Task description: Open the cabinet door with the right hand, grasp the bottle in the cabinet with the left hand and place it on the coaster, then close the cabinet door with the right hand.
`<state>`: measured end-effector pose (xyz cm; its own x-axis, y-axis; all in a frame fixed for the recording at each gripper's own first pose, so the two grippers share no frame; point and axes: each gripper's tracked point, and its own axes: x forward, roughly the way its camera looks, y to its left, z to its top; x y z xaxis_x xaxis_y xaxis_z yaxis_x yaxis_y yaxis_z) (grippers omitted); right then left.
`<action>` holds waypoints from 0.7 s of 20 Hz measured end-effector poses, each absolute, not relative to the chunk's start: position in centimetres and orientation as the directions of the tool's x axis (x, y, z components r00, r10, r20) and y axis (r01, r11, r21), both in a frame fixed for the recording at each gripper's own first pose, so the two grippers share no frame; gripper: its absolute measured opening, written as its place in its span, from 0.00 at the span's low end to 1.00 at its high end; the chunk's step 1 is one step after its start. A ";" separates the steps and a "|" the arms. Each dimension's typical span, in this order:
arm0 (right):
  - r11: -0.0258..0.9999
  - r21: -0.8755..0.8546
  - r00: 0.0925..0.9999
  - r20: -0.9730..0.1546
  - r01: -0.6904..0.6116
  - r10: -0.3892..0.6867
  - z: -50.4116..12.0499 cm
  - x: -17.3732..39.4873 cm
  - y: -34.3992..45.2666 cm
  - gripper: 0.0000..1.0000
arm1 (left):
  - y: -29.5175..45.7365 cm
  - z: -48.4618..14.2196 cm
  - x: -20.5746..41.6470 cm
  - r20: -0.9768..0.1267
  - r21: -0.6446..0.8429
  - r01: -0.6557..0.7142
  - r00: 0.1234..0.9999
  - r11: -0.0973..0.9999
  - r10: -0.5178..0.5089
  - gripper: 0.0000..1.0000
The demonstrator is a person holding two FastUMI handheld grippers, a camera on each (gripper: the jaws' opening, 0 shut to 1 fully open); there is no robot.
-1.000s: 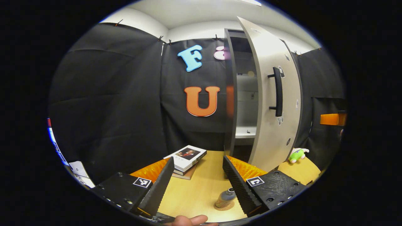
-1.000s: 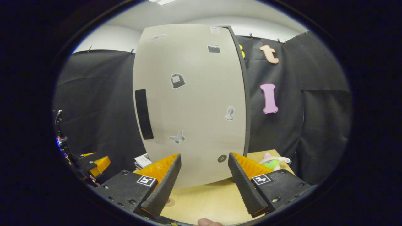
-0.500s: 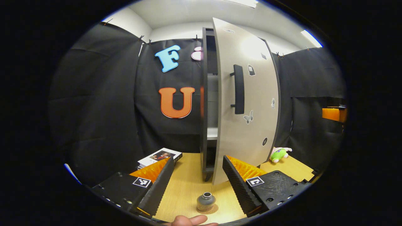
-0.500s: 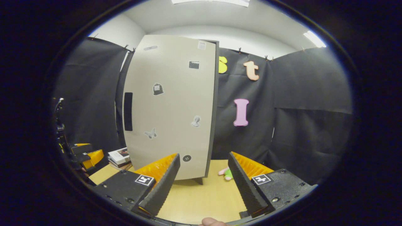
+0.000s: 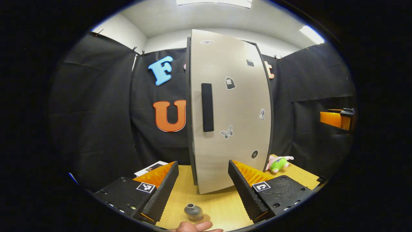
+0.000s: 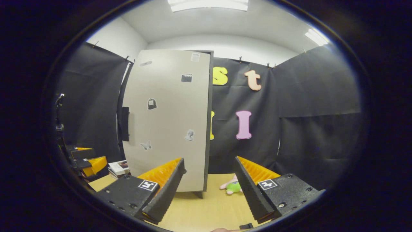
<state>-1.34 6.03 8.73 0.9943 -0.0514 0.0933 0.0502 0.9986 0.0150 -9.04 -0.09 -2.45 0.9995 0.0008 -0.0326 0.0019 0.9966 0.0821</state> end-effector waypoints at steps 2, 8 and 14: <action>0.999 0.021 0.996 0.089 0.027 -0.028 8.7 -1.2 5.5 0.95 | -1.4 -2.0 -8.9 -0.031 0.101 -0.001 1.000 0.995 0.004 0.94; 0.999 0.044 0.998 0.058 -0.019 0.017 7.7 -0.4 3.5 0.95 | -4.2 -1.2 -9.1 -0.032 0.103 -0.009 0.999 0.995 0.012 0.94; 0.999 0.045 0.998 0.052 -0.029 0.026 7.4 -0.2 0.6 0.95 | -5.2 -1.3 -8.8 -0.047 0.089 -0.050 0.997 0.995 0.054 0.94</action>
<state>-0.17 0.59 7.36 0.9983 0.0264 0.0525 -0.0287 0.9986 0.0446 -8.76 -5.23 -1.29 0.9974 0.0545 -0.0469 -0.0501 0.9948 0.0887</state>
